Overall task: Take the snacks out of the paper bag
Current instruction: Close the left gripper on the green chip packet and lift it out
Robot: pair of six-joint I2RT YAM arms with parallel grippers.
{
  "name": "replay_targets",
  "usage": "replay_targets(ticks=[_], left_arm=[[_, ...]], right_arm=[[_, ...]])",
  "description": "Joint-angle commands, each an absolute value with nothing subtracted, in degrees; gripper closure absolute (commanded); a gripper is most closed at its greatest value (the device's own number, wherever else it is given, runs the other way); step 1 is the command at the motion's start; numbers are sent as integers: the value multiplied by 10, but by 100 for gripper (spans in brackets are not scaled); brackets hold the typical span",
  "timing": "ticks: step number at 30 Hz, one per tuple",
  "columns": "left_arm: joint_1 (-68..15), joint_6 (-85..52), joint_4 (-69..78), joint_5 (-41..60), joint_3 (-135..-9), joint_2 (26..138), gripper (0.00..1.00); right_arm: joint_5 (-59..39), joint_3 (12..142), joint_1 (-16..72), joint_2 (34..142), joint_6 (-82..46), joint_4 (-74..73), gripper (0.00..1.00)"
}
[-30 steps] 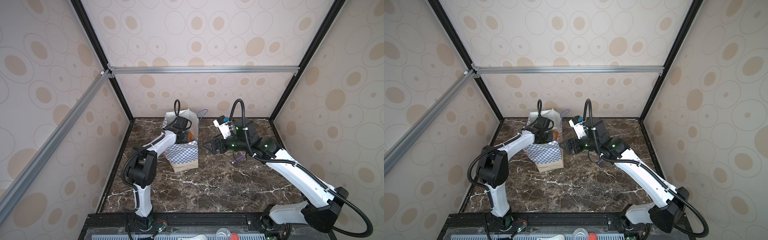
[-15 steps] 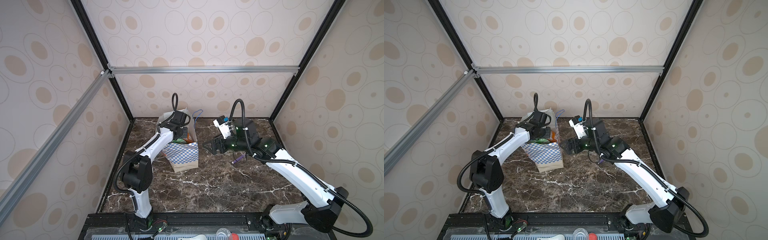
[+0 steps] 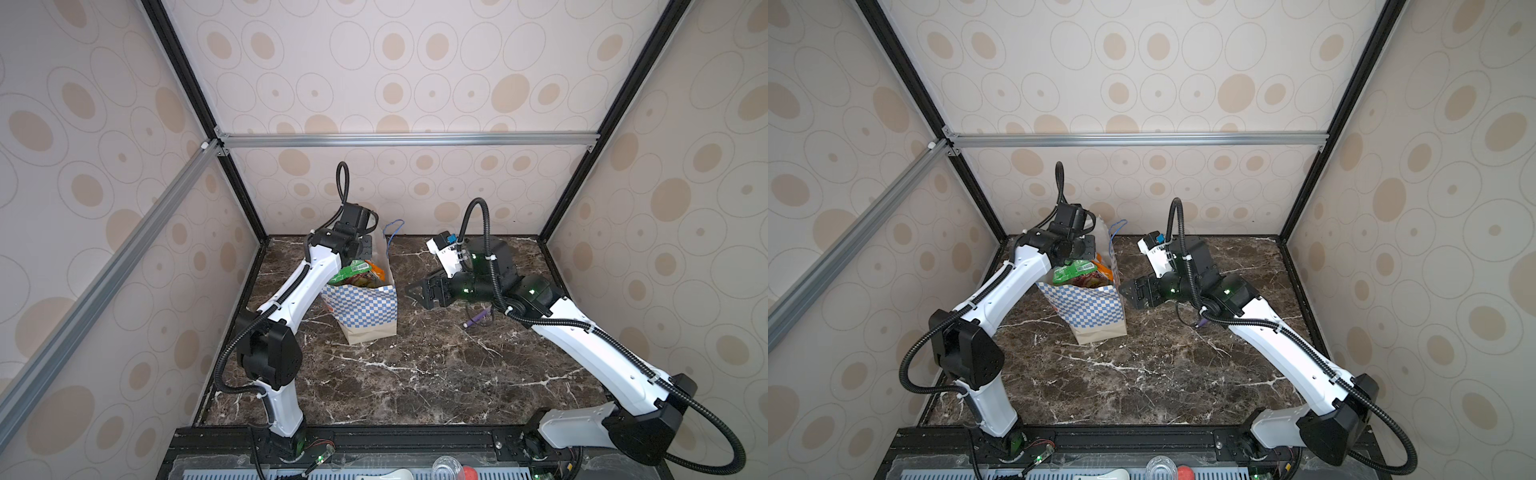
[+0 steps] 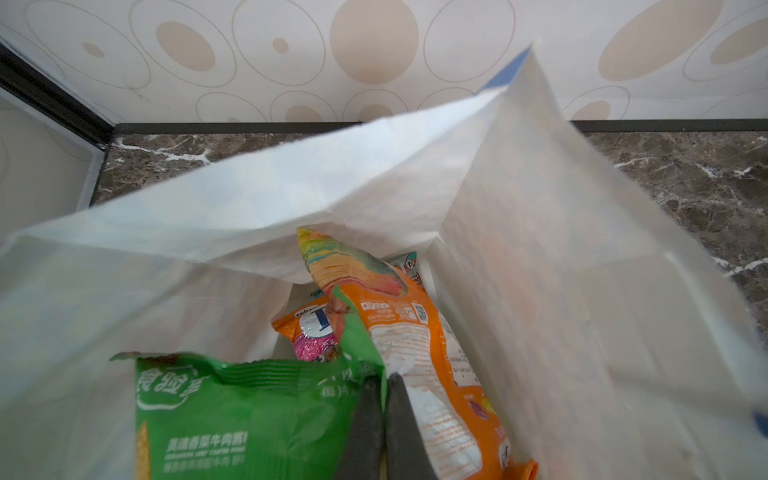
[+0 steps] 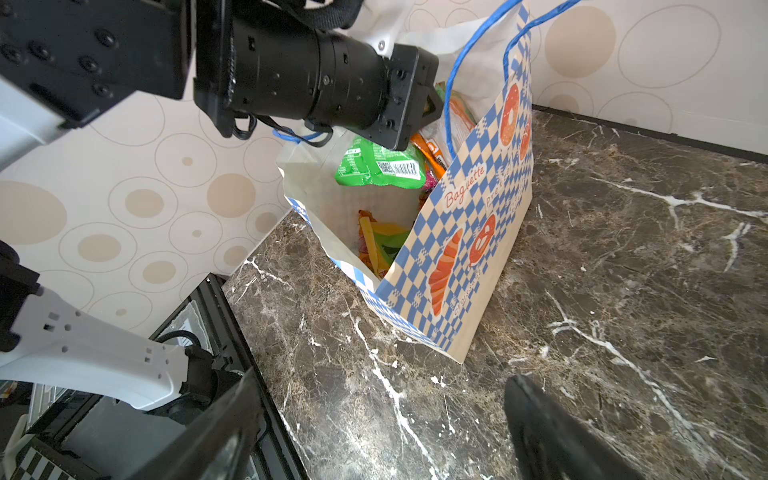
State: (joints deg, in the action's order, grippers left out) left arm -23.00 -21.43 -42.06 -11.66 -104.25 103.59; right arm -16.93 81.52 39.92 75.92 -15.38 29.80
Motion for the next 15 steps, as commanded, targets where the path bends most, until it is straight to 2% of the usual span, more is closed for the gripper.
replay_targets(ticks=[1, 15], left_arm=[[-233, -201, -431, -151, -1088, 1010, 100], [-233, -175, -410, -117, -1179, 993, 100]], right_arm=[[-170, 810, 404, 752, -153, 286, 5], [-176, 817, 404, 758, -156, 274, 5]])
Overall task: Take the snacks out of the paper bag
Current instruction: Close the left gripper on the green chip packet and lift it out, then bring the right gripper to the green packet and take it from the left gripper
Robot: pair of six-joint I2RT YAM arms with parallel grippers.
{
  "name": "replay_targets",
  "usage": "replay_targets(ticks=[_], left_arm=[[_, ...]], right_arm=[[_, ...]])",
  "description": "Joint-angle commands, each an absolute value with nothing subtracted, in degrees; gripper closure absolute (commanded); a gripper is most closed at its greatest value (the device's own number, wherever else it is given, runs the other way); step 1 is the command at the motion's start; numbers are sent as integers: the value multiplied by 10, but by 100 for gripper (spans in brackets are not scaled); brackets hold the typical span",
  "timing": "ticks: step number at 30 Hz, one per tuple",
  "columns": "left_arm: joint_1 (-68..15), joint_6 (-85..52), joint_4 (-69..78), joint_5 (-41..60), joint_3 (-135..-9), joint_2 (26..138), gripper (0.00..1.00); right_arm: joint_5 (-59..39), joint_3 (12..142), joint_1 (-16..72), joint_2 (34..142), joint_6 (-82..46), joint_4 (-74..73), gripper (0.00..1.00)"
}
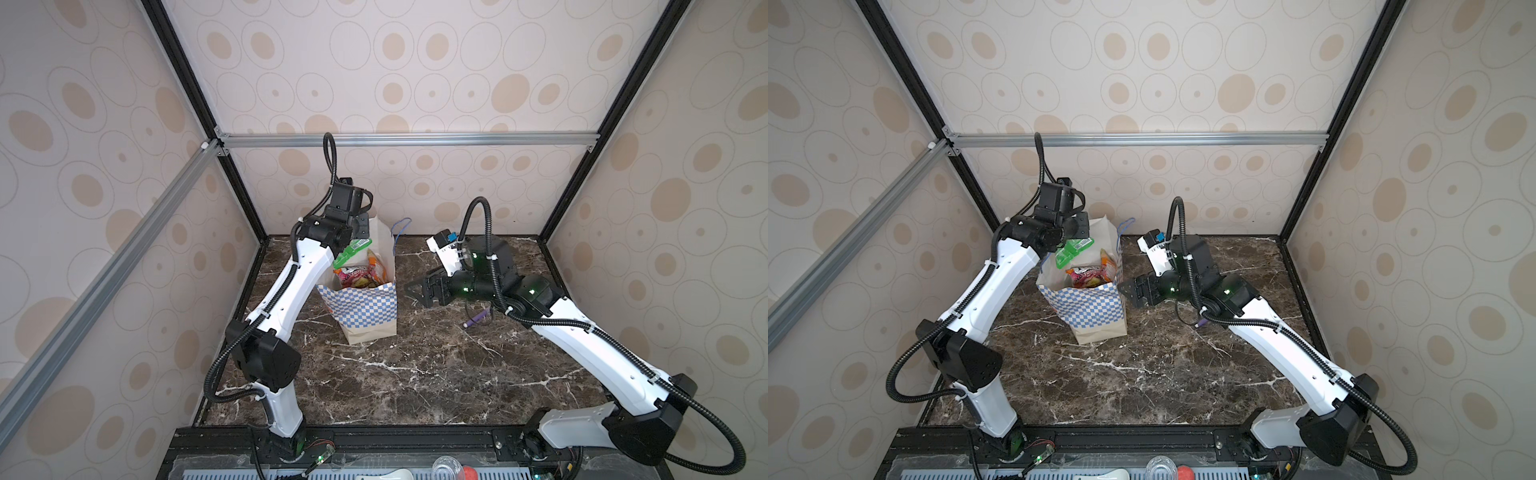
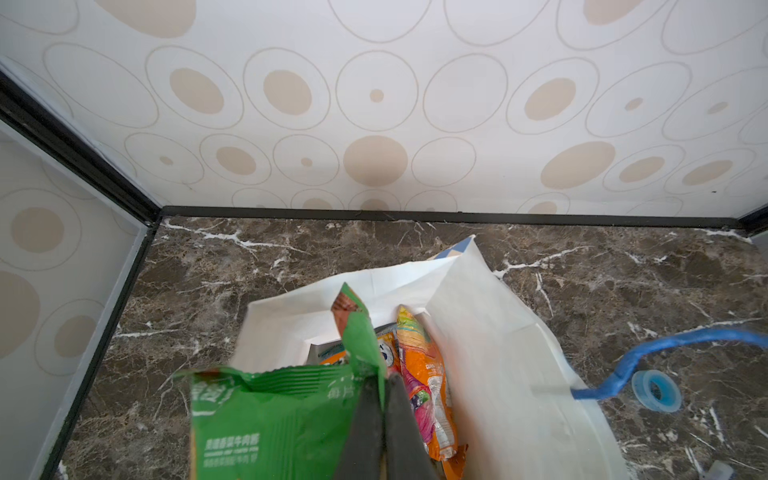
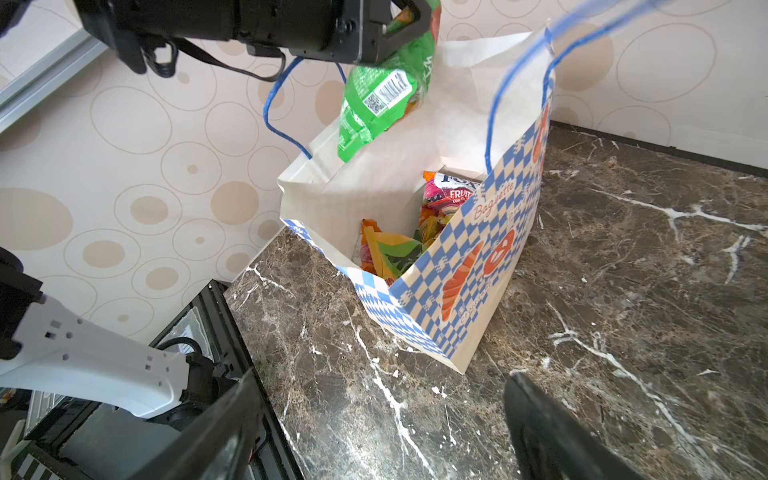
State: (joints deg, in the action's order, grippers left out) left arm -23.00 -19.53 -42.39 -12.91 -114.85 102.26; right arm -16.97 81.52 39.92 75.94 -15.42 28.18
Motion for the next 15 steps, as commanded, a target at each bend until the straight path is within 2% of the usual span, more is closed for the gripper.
replay_targets(ticks=[1, 12, 15], left_arm=[[-233, -176, -403, -111, -1179, 989, 100], [-232, -187, -365, -50, -1209, 970, 100], [-232, -199, -363, -37, -1203, 970, 100]], right_arm=[[-175, 817, 404, 758, -155, 274, 5], [-172, 842, 404, 770, -157, 248, 5], [-148, 881, 404, 791, -201, 210, 6]])
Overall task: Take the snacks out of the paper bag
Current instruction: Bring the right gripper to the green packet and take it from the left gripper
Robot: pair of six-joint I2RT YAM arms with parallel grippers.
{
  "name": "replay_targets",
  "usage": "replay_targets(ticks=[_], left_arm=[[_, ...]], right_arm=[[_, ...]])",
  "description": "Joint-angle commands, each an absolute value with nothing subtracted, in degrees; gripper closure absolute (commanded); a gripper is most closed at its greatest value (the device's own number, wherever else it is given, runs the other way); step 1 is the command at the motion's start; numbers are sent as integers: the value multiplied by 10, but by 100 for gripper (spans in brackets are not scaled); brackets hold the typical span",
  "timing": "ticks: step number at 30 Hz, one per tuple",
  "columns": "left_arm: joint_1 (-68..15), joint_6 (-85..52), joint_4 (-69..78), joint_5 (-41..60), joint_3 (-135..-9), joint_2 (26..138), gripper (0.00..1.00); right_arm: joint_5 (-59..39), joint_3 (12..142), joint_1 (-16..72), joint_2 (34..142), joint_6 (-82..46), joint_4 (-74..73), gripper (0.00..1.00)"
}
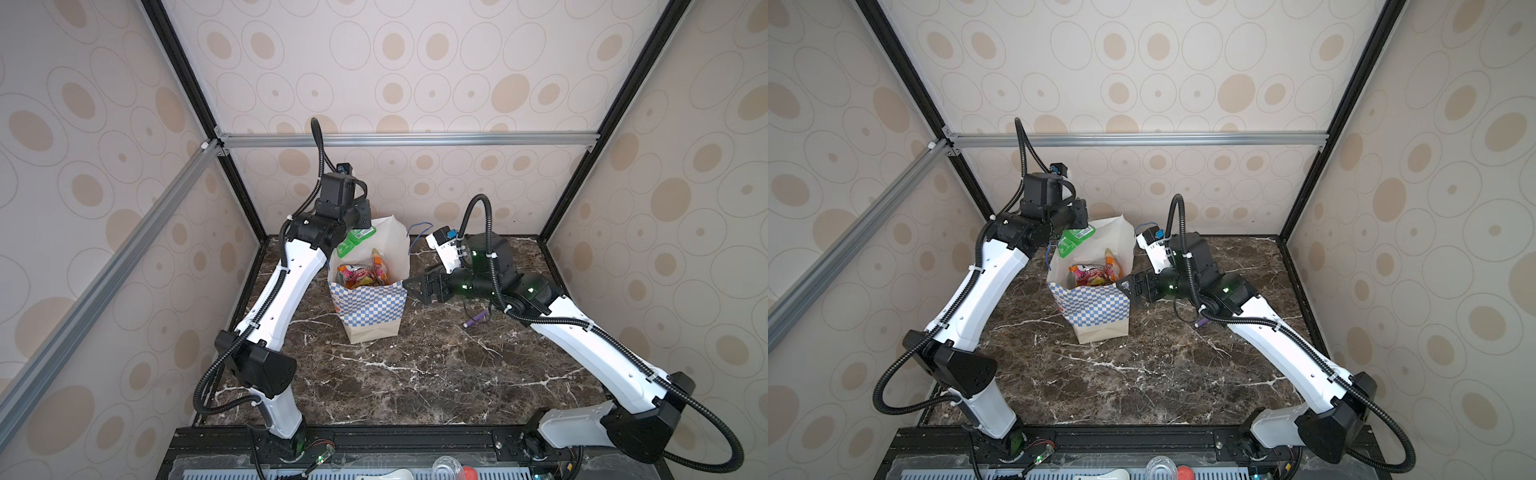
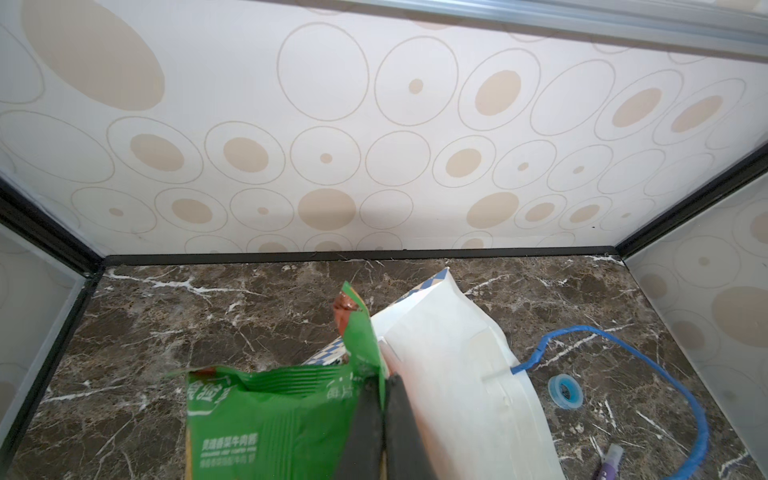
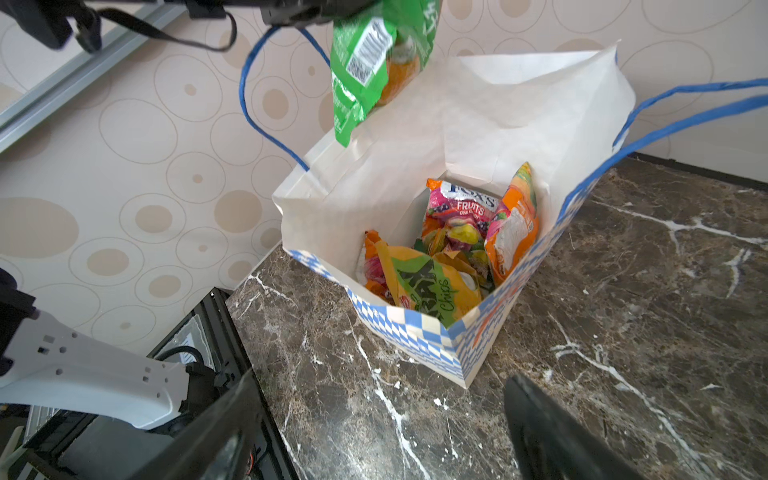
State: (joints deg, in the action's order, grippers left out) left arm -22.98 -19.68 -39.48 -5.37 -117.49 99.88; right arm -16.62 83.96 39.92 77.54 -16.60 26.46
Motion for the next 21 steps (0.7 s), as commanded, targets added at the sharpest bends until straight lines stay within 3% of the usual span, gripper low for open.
replay_targets(ticks=[1, 7, 16, 19, 21], left_arm=[[-232, -204, -363, -35, -1202, 970, 100], [-225, -235, -340, -17, -1162, 949, 100], [-197, -280, -274, 49, -1072, 910, 100], [-196, -281, -271, 53, -1063, 905, 100], [-194, -283, -267, 57, -1055, 901, 100]], right_arm=[[-140, 895, 405, 801, -217, 200, 7], [-118, 970, 406, 900, -262, 145, 6], [-161, 1084, 409, 1041, -280, 109, 5], [-173, 1144, 410, 1090, -289, 115, 13], [-187, 1199, 411, 1128, -294, 138, 24]])
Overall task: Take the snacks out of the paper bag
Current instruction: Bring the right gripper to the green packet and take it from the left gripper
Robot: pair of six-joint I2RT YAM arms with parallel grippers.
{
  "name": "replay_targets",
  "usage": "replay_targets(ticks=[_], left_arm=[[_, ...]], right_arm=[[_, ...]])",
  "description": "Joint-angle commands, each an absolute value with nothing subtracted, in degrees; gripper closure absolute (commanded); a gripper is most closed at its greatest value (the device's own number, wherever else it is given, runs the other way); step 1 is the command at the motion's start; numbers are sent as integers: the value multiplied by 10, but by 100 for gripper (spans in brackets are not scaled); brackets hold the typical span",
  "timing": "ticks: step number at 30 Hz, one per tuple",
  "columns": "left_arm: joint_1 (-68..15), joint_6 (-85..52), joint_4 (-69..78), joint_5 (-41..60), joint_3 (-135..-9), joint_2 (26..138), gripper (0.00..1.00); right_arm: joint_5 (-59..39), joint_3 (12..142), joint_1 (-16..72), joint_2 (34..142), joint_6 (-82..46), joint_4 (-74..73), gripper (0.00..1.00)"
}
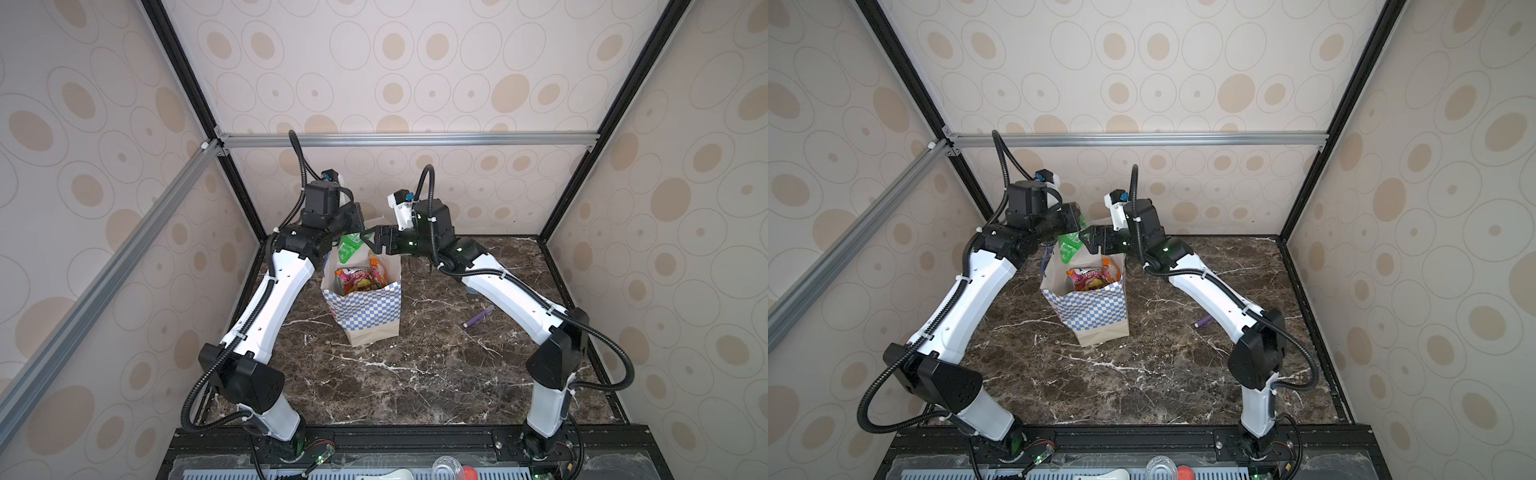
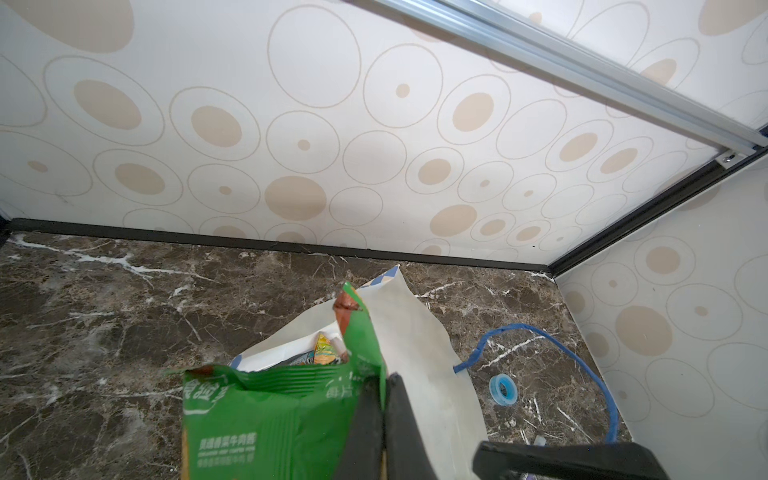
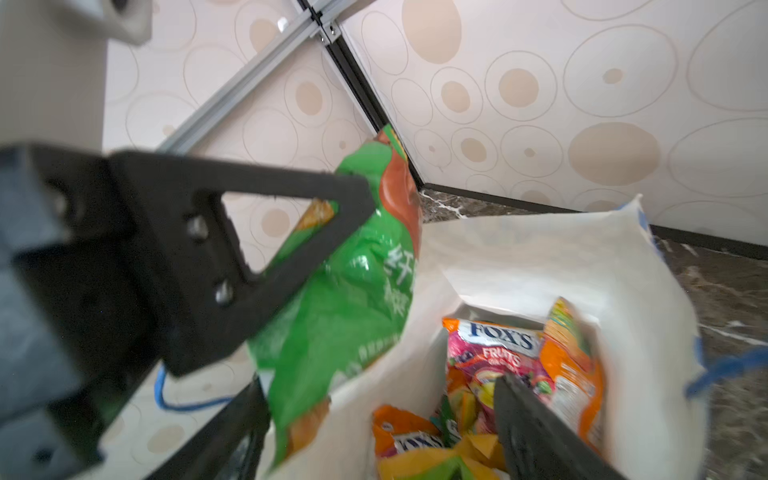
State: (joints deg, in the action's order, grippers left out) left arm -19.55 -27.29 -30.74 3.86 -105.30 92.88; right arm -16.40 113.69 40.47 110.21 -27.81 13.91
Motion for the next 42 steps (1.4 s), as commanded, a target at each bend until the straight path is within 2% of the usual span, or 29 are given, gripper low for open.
replay_targets(ticks=[1, 4, 9, 11, 12, 13, 15, 17, 20, 25, 32, 42], left_arm=[[-193, -284, -266, 59, -1050, 899, 100], [-189, -288, -254, 64, -1033, 890, 100], [-178, -293, -241, 76, -1019, 882, 100], [-177, -286, -233, 78, -1016, 876, 100], [-177, -279, -223, 78, -1010, 870, 96], [-175, -271, -213, 75, -1003, 862, 87], [-175, -249, -202, 58, -999, 847, 58], [-174, -228, -209, 24, -1005, 835, 40], [-172, -202, -206, -21, -1005, 815, 29], [-172, -197, -176, -14, -980, 772, 24], [-189, -274, -116, 140, -915, 712, 19], [-357, -205, -213, -29, -921, 724, 18]], right_arm=[[-193, 1223, 412, 1145, -297, 150, 29], [-219, 1272, 415, 1177, -310, 171, 42], [-213, 1278, 428, 1177, -299, 170, 89], [-207, 1277, 429, 1170, -291, 173, 98], [-204, 1277, 430, 1166, -288, 175, 100], [-200, 1276, 429, 1161, -286, 180, 100], [-193, 1276, 429, 1149, -280, 196, 100], [-189, 1273, 430, 1135, -273, 209, 100], [-181, 1257, 429, 1107, -267, 207, 100], [-181, 1249, 429, 1062, -250, 205, 100], [-111, 1176, 428, 948, -179, 227, 100], [-26, 971, 374, 752, -191, 240, 100]])
